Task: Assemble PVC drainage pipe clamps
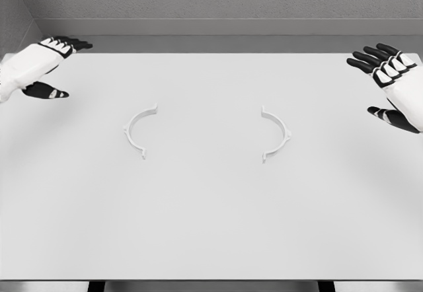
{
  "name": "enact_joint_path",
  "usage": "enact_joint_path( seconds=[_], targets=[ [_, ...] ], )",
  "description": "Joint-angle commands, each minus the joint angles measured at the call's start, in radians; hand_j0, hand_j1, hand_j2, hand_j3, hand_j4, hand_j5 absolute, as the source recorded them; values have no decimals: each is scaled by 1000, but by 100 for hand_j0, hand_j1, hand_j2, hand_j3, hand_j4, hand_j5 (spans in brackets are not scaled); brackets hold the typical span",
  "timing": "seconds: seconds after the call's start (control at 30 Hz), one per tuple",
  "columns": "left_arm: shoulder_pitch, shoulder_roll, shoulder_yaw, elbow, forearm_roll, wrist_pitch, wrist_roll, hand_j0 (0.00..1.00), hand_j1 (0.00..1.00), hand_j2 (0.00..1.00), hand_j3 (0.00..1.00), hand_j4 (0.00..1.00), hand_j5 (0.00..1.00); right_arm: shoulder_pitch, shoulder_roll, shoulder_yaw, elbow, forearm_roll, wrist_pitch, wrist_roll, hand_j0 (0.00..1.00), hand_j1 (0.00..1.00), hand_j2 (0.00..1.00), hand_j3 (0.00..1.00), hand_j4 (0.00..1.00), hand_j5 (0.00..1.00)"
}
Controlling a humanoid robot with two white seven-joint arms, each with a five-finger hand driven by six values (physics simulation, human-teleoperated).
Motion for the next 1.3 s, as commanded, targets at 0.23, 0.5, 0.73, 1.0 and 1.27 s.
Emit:
enact_joint_path(
  seconds=[0.23, 0.5, 0.73, 1.0, 1.27],
  targets=[
    [-3, -12, -72, 3, 4, 1, -2, 100, 100, 100, 100, 100, 100, -81, 90, 107, 40, 25, 0, 38, 100, 100, 100, 100, 100, 100],
    [-3, -55, -114, 0, 4, 1, -2, 100, 100, 100, 100, 100, 100, -252, 259, 260, 230, 146, 0, 119, 100, 100, 100, 100, 100, 100],
    [-2, -80, -132, -3, 3, 1, -2, 100, 100, 100, 100, 100, 100, -222, 330, 262, 272, 149, 9, 116, 100, 100, 100, 100, 100, 100],
    [0, -94, -146, 0, 3, 1, -2, 100, 100, 100, 100, 100, 100, -219, 327, 217, 287, 145, 14, 83, 100, 100, 100, 100, 100, 100],
    [2, -95, -151, 19, 3, 1, -2, 100, 100, 100, 100, 100, 100, -198, 336, 216, 378, 145, 15, 84, 100, 100, 100, 100, 100, 100]
  ],
)
